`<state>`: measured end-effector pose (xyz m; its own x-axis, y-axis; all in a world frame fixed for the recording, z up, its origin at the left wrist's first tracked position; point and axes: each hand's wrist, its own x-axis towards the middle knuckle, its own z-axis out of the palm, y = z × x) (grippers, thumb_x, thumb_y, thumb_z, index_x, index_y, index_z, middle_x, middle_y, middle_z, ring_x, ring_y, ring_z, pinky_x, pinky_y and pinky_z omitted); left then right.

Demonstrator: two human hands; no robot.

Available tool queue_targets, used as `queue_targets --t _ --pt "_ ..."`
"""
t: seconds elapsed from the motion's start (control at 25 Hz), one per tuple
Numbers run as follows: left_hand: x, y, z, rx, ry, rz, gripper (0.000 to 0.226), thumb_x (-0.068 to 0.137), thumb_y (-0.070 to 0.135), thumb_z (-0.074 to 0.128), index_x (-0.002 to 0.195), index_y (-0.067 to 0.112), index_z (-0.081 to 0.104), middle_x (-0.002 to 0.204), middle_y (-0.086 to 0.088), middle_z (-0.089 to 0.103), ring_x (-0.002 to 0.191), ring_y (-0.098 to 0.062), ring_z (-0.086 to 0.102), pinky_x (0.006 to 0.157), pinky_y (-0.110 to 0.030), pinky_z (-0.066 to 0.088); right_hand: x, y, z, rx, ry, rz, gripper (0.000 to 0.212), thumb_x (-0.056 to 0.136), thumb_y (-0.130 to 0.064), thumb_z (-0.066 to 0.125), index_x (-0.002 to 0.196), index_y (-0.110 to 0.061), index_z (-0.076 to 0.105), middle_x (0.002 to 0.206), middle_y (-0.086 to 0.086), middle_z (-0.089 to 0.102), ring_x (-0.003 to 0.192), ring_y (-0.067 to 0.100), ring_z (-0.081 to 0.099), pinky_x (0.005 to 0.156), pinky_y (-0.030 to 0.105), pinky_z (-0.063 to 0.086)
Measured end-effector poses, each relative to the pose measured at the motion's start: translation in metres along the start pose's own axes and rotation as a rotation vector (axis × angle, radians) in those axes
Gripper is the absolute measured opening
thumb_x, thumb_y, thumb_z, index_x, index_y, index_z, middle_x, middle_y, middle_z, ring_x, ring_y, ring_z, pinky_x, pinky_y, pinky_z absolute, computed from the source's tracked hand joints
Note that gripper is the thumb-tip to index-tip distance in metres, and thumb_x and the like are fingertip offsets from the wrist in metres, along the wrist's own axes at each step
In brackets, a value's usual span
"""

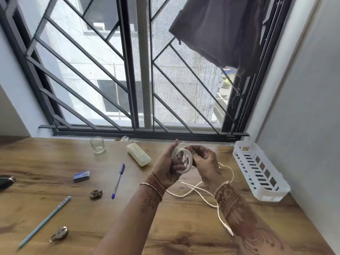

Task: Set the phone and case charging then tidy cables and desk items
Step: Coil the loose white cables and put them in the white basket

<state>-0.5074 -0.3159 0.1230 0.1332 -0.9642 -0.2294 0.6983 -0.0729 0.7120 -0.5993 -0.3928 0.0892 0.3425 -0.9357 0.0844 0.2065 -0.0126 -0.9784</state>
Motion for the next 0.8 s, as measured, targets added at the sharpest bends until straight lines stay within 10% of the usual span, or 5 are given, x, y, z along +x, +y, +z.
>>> queue_targets --t 0.56,0.8 --pt "0.021 -0.01 -0.02 0.109 0.23 0.173 0.038 0.089 0.034 0.061 0.055 0.017 0.053 0.043 0.004 0.048 0.031 -0.005 0.041 0.033 -0.014 0.035 -0.001 0.0 -0.01 0.27 -0.149 0.175 0.009 0.089 0.0 0.057 0.09 -0.007 0.063 0.076 0.005 0.067 0.067 0.014 0.063 0.065 0.023 0.058" --pt "0.033 -0.017 -0.029 0.175 0.368 0.211 0.036 0.085 0.044 0.063 0.095 0.01 0.058 0.069 -0.003 0.064 0.047 -0.009 0.06 0.044 -0.018 0.047 -0.003 0.006 -0.009 0.254 -0.24 0.228 0.012 0.086 -0.001 0.06 0.093 -0.011 0.061 0.085 0.011 0.067 0.07 0.018 0.064 0.07 0.028 0.056"
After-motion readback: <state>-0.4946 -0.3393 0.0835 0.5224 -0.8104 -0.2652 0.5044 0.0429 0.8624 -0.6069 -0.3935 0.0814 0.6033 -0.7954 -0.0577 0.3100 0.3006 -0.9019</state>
